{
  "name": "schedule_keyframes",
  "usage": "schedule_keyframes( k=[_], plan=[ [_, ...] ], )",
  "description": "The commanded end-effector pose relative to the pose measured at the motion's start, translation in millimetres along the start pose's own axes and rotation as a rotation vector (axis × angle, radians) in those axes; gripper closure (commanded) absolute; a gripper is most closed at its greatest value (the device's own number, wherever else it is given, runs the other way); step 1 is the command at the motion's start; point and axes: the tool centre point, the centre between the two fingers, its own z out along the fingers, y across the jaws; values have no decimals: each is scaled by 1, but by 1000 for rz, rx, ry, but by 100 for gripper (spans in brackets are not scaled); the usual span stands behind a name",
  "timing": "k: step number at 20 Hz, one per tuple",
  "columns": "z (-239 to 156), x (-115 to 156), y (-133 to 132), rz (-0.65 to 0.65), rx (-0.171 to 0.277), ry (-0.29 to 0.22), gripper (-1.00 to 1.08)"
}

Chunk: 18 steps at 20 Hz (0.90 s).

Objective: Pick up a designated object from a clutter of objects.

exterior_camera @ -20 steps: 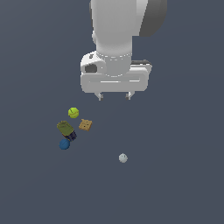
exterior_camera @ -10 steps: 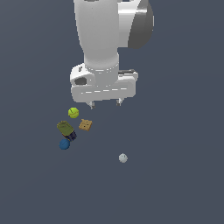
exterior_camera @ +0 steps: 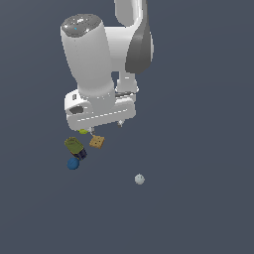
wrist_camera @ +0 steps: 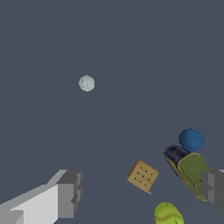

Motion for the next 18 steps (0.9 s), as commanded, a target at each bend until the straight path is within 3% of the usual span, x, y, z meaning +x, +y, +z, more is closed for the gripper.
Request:
schedule_keyframes(
  k=[1, 18],
  plan=[
    [10, -3, 13, -41, 0, -1, -92],
    [79, -37, 94, -315, -5, -11, -92]
  ],
)
